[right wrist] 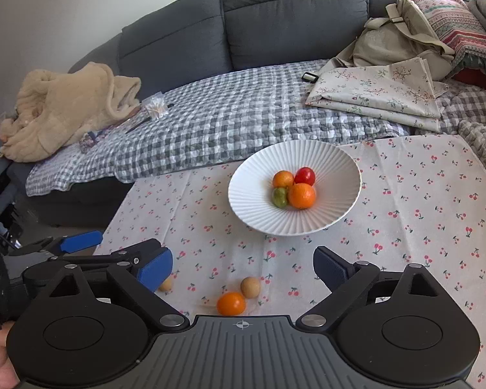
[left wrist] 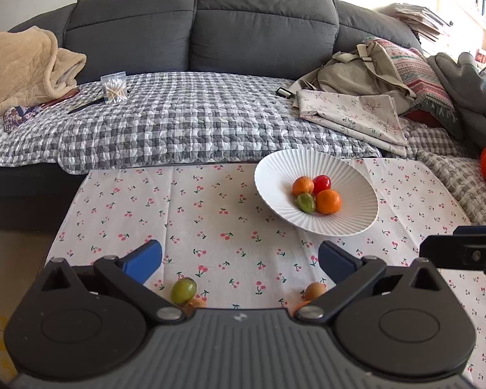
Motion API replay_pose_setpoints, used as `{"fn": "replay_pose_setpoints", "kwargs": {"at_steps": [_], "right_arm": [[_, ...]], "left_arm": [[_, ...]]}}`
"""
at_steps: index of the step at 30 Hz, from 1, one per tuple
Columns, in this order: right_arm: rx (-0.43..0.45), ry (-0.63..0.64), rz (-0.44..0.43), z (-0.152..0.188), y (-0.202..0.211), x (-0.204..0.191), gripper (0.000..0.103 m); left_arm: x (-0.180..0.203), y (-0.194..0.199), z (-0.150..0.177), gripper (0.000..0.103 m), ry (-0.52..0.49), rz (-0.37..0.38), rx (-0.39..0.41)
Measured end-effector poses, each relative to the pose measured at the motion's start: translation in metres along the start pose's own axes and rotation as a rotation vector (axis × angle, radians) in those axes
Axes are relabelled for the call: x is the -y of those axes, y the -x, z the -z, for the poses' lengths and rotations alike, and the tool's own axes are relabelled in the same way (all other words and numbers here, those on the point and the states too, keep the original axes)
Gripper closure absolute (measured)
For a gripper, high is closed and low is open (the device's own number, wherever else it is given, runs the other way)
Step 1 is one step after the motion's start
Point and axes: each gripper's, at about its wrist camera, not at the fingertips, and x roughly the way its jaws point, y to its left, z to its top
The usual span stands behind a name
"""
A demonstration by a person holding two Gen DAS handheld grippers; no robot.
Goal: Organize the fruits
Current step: 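Move both open tools back toward the kiwis and remaining fruit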
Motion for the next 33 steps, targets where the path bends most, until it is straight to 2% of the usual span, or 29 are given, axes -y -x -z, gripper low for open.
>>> {"fn": "replay_pose_setpoints", "kwargs": {"at_steps": [13,15,24,26,28,30,33], "right_arm": [[0.01,0.107,0.007,0.022,0.014,-0.019,0.003],[0.028,0.138,0.009,0.025,0.015,-0.023,0.0],[0.053,0.165,0.054,0.038,0.001,-0.023,0.0],[0.082,0.158,0.074,0.041,-0.003,-0.019,0.0],[0.069,0.15,0.1,0.042,-0.01,-0.015,0.0],[0.039,0.135,0.094,0.044,-0.018,-0.011,0.0],[0.011,0.147,0.078,0.048,-0.028,-0.011,0.0]], "left_arm": [[-0.013,0.013,0.022,0.001,0.001,-0.015,-0.016],[-0.017,0.012,0.024,0.001,0.002,-0.026,-0.018],[-0.042,0.0,0.031,0.001,0.054,-0.065,-0.058],[-0.052,-0.005,0.032,0.001,0.081,-0.083,-0.071],[-0.062,-0.01,0.033,0.001,0.118,-0.076,-0.092],[-0.069,-0.016,0.035,0.001,0.148,-0.061,-0.114],[-0.072,-0.028,0.04,0.002,0.163,-0.081,-0.15]]}}
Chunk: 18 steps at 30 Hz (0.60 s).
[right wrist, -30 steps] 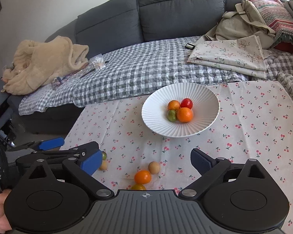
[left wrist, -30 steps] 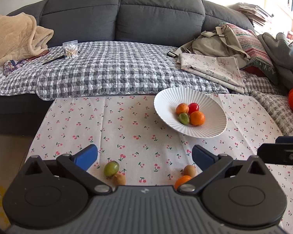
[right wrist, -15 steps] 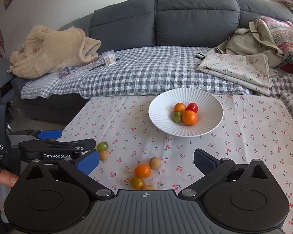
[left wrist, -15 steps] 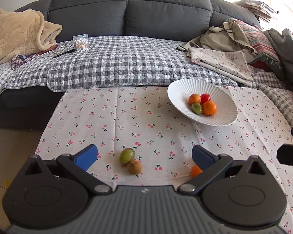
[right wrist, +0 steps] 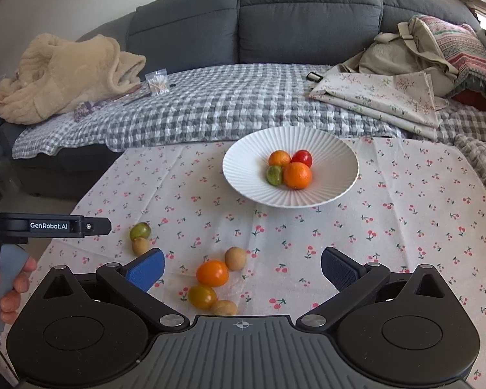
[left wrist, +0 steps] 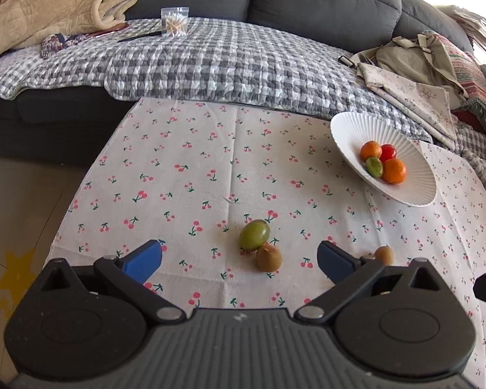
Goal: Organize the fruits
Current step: 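Move both open tools back toward the kiwis and remaining fruit, then grasp a brown kiwi with the right tool while the left tool grasps another kiwi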
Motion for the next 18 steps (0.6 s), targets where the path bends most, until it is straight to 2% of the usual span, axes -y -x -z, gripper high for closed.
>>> {"fn": "replay_pose_setpoints", "kwargs": {"at_steps": [3,7,13,18], "right_arm": [[-0.03,0.041,-0.021,0.004,-0.009,-0.006,0.0],[-0.045,0.093,-0.036,0.011,-0.015,-0.014,0.001],[-0.071,0.137,-0.061,0.02,-0.02,-0.02,0.003],[-0.108,0.16,-0.084,0.028,-0.029,-0.024,0.011]], "left_arm": [[0.002,-0.01,0.002,0.005,-0.01,0.019,-0.031],[0.006,-0.018,0.002,0.008,-0.017,0.008,-0.031],[0.022,-0.029,0.009,0.019,-0.072,0.024,-0.057],[0.031,-0.034,0.012,0.023,-0.106,0.033,-0.066]]}}
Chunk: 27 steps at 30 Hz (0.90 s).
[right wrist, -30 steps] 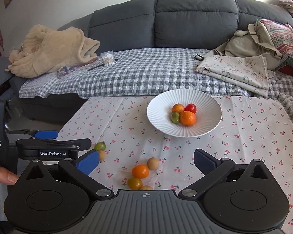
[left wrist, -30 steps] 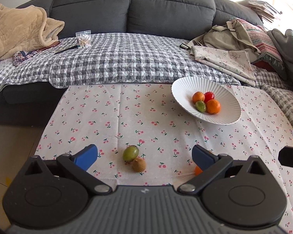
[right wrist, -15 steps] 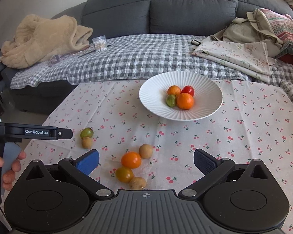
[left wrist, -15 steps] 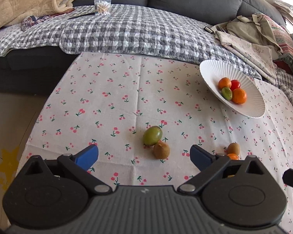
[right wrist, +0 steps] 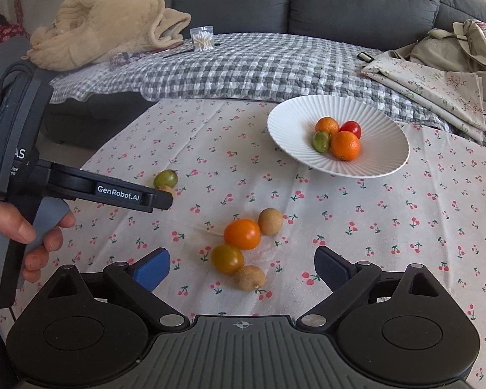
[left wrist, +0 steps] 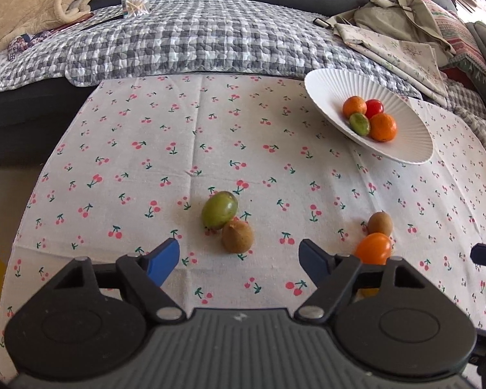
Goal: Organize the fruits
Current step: 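Grasp a brown kiwi with the right tool while the left tool grasps another kiwi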
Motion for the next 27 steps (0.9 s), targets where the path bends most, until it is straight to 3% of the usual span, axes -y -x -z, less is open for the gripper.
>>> {"fn": "replay_pose_setpoints", "kwargs": {"at_steps": [2,6,13,16,22,24,27], "right_arm": [[-0.025,0.021,-0.001,0.003,-0.008,-0.003,0.017],[-0.062,0.038,-0.009,0.005,-0.02,-0.004,0.034],[-0.084,0.075,-0.009,0.007,-0.032,-0.006,0.045],[-0.09,0.085,-0.008,0.006,-0.037,-0.007,0.056],[-0.103,0.09,0.014,0.006,-0.045,-0.003,0.066],[-0.114,0.093,0.027,0.006,-0.048,-0.001,0.079],[-0.117,0.086,0.019,0.006,-0.048,0.001,0.078]], "left_arm": [[0.0,-0.003,0.0,0.024,-0.004,-0.016,0.007],[-0.001,-0.015,0.0,0.035,-0.019,-0.043,-0.007],[0.008,-0.024,0.001,0.038,-0.066,-0.051,0.003],[0.011,-0.029,0.001,0.042,-0.086,-0.062,0.001],[0.008,-0.037,0.002,0.059,-0.083,-0.065,0.006],[0.008,-0.038,0.001,0.069,-0.083,-0.058,0.01],[0.009,-0.037,0.001,0.08,-0.088,-0.049,0.013]]}}
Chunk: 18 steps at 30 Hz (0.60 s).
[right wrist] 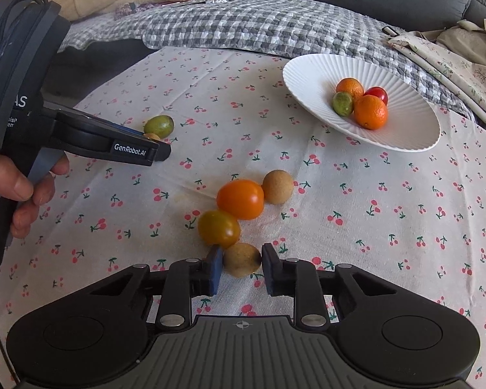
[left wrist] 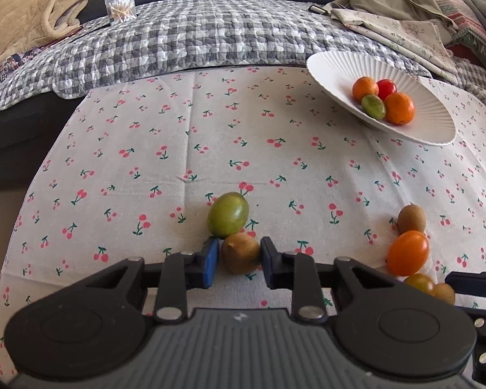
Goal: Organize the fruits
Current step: 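Grasp a brown kiwi with the right tool while the left tool grasps another kiwi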
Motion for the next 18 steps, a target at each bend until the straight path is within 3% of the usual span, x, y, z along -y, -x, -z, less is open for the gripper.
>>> {"fn": "replay_pose_setpoints", "kwargs": {"at_steps": [18], "right_arm": [[0.021,-0.024,0.024,-0.007,0.015,0.006,0.079]], "left_arm": [[0.01,0.021,-0.004,0.08,-0.022,0.071,0.033]]}}
